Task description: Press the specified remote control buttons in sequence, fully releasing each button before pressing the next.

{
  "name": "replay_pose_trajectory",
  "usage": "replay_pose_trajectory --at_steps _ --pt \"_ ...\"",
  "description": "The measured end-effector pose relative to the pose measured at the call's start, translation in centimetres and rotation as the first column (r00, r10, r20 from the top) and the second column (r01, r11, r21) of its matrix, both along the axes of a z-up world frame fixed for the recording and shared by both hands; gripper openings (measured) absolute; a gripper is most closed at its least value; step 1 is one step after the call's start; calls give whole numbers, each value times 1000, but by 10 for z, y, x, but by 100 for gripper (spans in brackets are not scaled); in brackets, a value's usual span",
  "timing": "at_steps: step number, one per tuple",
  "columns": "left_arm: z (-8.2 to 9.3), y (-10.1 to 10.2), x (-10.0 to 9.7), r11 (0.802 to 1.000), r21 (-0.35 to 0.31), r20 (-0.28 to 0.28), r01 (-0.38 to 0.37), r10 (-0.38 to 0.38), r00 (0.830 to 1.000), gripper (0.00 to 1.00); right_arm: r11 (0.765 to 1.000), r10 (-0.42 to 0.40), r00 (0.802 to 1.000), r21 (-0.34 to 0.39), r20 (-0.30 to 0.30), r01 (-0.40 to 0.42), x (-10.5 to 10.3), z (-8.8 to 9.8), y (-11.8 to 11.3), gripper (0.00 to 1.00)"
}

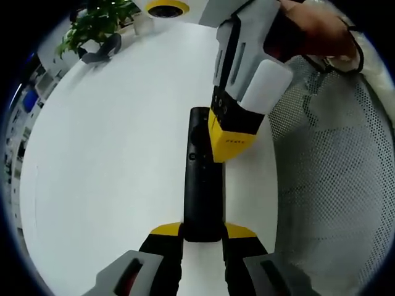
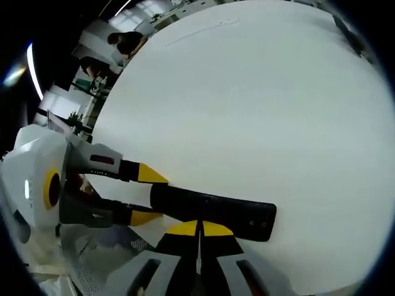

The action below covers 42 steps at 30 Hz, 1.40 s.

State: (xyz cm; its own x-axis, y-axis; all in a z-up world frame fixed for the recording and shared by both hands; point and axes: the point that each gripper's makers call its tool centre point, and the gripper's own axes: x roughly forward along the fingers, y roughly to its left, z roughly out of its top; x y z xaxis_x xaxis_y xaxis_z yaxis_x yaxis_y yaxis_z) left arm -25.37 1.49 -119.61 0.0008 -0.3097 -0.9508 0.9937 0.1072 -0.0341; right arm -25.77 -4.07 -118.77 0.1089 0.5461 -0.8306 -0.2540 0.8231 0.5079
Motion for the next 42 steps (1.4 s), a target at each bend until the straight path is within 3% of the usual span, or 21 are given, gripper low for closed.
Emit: replay_pose_trajectory --at_steps 5,6,10,20,26,30,42 --pt "0 0 0 1000 -23 0 -4 4 1000 23 1000 -24 1000 18 -7 24 2 2 0 0" --pt "0 0 0 1000 -29 1 -3 3 1000 23 1000 -10 999 16 42 9 6 4 1 0" --pt "1 0 0 999 -41 5 -4 4 1000 23 998 -14 997 56 70 11 13 10 8 0" --pt "1 0 0 999 -54 1 -4 4 1000 23 995 -25 999 101 34 21 12 3 14 0" --pt "1 0 0 999 -54 -3 3 -3 1000 23 995 -23 999 93 43 19 12 4 15 0" --pt "1 0 -1 998 -56 -6 -1 1 1000 23 998 26 996 46 79 -30 13 3 16 0" --pt "1 0 0 998 -63 -12 -7 6 1000 23 998 24 995 47 94 -29 14 4 19 0"
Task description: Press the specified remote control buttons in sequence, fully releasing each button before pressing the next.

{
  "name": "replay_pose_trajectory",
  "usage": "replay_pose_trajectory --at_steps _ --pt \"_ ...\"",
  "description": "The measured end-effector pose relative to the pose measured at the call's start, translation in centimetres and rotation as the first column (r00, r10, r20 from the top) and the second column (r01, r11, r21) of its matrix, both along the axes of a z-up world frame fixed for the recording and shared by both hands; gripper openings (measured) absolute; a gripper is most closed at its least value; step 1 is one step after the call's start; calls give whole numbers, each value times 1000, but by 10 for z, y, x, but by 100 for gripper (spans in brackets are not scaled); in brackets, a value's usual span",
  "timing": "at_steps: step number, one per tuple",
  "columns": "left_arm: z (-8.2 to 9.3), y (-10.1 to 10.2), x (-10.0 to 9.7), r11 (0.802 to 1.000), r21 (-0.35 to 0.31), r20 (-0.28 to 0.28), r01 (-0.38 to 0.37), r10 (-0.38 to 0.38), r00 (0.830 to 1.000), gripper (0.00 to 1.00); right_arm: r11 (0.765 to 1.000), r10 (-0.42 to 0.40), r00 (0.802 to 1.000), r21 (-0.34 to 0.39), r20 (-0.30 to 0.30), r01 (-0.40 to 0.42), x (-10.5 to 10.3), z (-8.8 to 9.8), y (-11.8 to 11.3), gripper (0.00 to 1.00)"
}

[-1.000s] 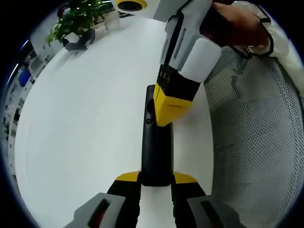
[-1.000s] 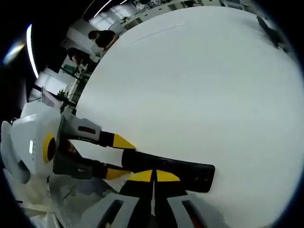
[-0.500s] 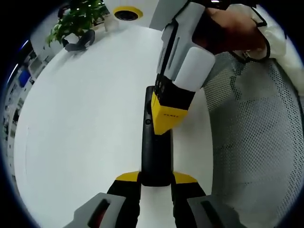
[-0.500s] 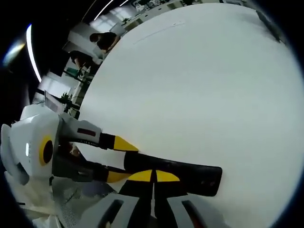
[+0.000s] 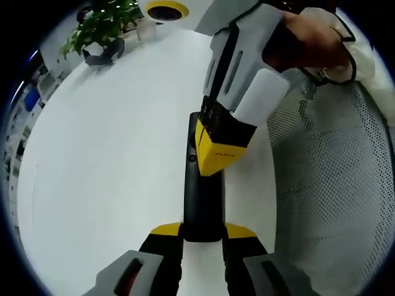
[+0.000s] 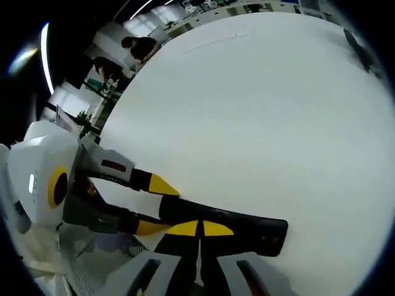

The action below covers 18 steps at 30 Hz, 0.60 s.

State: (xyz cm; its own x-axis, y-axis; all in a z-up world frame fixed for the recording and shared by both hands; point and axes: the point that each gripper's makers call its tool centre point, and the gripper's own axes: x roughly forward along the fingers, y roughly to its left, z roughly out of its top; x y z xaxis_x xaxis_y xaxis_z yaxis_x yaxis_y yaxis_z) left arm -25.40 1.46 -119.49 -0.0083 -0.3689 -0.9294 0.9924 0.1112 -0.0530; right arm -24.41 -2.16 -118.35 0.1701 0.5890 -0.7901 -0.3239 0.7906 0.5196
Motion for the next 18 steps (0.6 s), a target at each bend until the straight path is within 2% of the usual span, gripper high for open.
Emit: replay_pose_trajectory --at_steps 3,13,15,18 --pt "0 0 0 1000 -6 -3 -2 2 1000 23 999 -6 1000 38 -14 6 -1 3 6 0" --pt "0 0 0 1000 -17 -5 -3 3 1000 23 999 -5 1000 36 -28 6 -4 -1 6 0" --pt "1 1 0 1000 -26 -5 -5 5 1000 23 998 -26 998 50 -61 29 -6 -1 7 0" --pt "1 1 0 999 -37 -7 -10 10 1000 23 999 -15 999 51 -37 17 -4 -1 9 0"
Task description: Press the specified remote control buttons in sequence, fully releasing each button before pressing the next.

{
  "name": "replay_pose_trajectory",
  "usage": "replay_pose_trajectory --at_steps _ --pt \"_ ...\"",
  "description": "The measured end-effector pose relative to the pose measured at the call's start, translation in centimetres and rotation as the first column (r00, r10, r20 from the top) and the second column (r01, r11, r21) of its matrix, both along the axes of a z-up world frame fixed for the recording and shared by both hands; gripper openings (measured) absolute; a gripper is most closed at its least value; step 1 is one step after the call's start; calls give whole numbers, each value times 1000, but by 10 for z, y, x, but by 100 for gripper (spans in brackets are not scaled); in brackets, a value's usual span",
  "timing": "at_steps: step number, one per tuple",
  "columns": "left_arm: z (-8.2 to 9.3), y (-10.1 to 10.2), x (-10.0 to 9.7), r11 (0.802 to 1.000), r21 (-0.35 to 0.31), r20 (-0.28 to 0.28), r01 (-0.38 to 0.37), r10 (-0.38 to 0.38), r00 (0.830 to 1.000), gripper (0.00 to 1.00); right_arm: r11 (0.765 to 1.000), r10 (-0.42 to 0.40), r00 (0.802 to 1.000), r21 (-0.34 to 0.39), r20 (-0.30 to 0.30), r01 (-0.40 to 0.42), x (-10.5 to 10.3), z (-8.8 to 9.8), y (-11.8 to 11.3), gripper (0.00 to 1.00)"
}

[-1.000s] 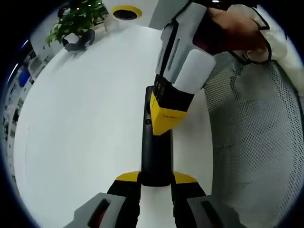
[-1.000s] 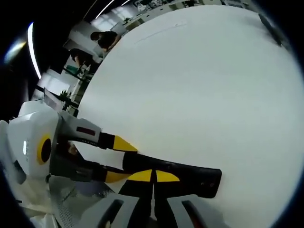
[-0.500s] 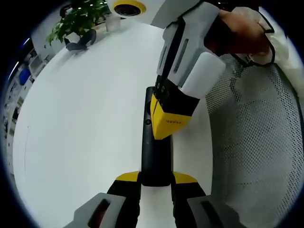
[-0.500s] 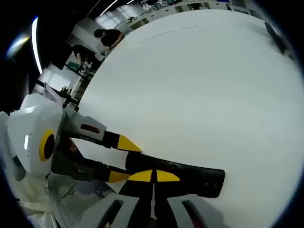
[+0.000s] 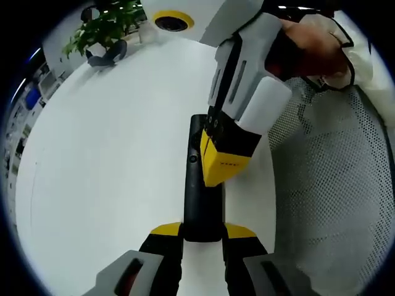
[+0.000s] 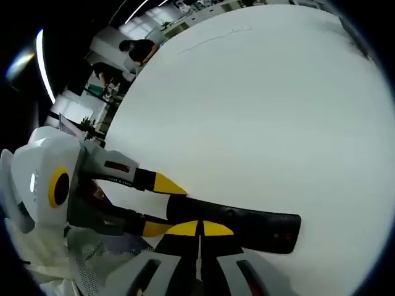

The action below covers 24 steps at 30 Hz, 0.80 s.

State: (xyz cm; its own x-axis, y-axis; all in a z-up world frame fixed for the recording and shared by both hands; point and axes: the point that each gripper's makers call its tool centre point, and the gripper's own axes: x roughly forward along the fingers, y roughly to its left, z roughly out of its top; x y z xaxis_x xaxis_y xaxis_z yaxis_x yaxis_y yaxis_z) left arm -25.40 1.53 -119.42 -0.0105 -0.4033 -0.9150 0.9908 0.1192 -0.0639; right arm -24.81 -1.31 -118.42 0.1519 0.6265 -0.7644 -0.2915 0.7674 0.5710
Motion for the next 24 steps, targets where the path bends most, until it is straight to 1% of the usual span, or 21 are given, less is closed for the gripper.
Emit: replay_pose_trajectory --at_steps 1,7,11,13,14,16,19,24 --pt "0 0 0 1000 -1 1 1 -1 1000 23 1000 0 1000 -2 9 0 1 0 0 0" --pt "0 0 0 1000 3 10 6 -6 1000 23 1000 15 1000 -17 14 -15 1 0 1 0" --pt "0 0 0 1000 -10 17 -3 3 1000 23 1000 19 999 -24 29 -18 2 0 0 0" --pt "0 0 0 1000 -12 18 -7 7 1000 23 999 25 999 -39 39 -23 2 0 1 0" --pt "0 0 0 1000 -13 19 -7 7 1000 23 998 24 998 -56 60 -21 5 -1 0 0" --pt "0 0 0 1000 -15 19 -12 13 1000 23 997 42 997 -66 64 -38 4 -2 2 0" --pt "0 0 0 1000 -21 14 -21 21 1000 23 998 24 998 -60 58 -21 6 -2 1 0" --pt "0 -1 -1 1000 -8 27 -18 18 999 23 999 3 999 -38 46 -1 5 -2 1 0"
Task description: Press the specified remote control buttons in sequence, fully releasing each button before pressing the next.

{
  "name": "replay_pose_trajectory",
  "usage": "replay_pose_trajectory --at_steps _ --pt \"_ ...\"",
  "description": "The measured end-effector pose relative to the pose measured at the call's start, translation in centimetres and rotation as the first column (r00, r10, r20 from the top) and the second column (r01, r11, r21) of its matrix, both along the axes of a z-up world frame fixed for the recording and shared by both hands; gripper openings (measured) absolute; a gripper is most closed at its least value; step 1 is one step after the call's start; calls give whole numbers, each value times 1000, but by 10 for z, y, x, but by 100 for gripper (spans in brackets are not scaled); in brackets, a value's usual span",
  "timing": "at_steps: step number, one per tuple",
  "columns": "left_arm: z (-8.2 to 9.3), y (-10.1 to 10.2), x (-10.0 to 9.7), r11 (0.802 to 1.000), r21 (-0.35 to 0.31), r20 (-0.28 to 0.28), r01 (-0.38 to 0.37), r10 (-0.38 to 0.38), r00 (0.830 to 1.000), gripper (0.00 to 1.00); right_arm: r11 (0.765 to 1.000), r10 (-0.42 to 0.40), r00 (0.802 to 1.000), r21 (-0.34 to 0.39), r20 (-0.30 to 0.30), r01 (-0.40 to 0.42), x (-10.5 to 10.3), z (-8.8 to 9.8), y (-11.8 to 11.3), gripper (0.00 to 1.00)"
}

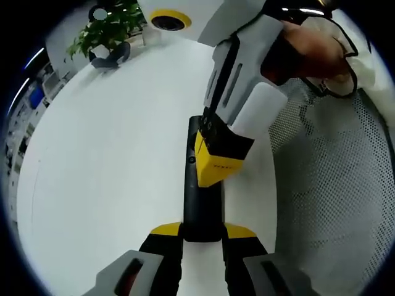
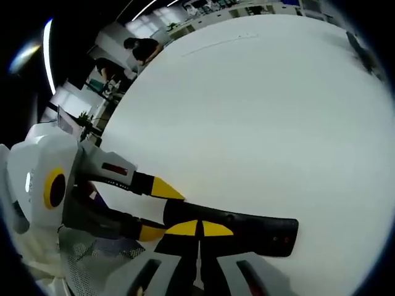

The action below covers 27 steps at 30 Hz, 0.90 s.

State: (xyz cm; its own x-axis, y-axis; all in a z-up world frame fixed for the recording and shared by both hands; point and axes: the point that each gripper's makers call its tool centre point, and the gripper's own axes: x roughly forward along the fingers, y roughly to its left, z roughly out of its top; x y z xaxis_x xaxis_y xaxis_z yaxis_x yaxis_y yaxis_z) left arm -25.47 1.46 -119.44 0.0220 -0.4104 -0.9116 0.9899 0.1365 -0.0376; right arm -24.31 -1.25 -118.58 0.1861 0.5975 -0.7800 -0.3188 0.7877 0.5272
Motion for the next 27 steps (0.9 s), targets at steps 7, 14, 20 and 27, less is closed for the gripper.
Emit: replay_pose_trajectory --at_steps 7,14,20,27 --pt "0 0 0 1000 -7 21 -5 5 1000 23 998 -30 999 51 -17 31 -1 2 -2 0" --pt "0 -1 2 1000 -3 7 -17 17 1000 23 997 -45 991 63 123 37 11 30 -11 0" --pt "0 -1 1 1000 5 13 -31 31 999 22 996 -80 955 68 286 63 23 60 -33 0" --pt "0 -1 1 999 -6 22 -45 45 999 22 991 -133 883 62 451 118 23 93 -64 9"
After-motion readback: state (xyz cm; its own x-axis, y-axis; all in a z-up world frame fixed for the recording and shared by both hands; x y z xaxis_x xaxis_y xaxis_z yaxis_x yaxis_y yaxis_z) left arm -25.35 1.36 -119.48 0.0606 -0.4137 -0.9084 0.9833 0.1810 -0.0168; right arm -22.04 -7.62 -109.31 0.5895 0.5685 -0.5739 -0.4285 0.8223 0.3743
